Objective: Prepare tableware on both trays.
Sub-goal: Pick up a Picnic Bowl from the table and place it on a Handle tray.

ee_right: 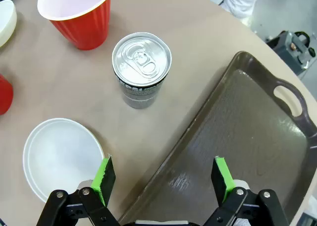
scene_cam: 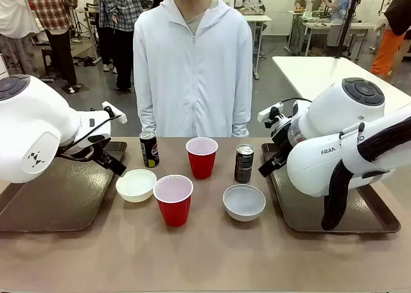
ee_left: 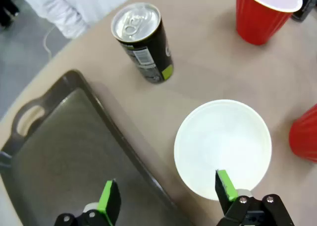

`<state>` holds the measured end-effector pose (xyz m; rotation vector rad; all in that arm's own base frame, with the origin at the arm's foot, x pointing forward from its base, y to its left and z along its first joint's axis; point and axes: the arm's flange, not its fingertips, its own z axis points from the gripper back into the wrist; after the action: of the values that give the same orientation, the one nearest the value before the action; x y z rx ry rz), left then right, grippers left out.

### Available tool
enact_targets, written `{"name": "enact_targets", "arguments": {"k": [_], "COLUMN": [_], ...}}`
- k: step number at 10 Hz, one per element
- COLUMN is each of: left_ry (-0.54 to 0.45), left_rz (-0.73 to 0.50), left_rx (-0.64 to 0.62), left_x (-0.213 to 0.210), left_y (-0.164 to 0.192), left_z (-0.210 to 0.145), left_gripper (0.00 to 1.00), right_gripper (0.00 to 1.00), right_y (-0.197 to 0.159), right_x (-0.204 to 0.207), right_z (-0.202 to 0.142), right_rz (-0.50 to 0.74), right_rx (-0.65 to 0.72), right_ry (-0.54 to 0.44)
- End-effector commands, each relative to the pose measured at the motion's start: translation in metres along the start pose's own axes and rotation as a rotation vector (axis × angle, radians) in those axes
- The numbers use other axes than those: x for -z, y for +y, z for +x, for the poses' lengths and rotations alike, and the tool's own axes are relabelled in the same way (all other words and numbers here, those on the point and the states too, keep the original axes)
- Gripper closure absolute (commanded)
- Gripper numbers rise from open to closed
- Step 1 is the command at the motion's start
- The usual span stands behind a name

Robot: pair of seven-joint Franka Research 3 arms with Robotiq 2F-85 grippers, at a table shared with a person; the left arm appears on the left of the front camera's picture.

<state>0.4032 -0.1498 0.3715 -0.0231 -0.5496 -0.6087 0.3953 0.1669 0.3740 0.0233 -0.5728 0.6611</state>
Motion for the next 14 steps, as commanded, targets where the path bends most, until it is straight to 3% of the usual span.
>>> {"name": "enact_targets", "arguments": {"k": [1,13,14], "left_ry": [0.000,0.000,0.032], "left_rz": [0.000,0.000,0.013], "left_rx": [0.000,0.000,0.012], "left_x": [0.000,0.000,-0.028], "left_y": [0.000,0.000,-0.003], "left_z": [0.000,0.000,-0.013], "left_gripper": [0.00,0.00,0.00], "right_gripper": [0.00,0.00,0.00], "right_y": [0.000,0.000,0.012], "right_x": [0.000,0.000,-0.029], "right_z": [0.000,0.000,-0.007], "right_rz": [0.000,0.000,0.044], "right_rx": [0.000,0.000,-0.048], "right_ry": [0.000,0.000,-0.009]}}
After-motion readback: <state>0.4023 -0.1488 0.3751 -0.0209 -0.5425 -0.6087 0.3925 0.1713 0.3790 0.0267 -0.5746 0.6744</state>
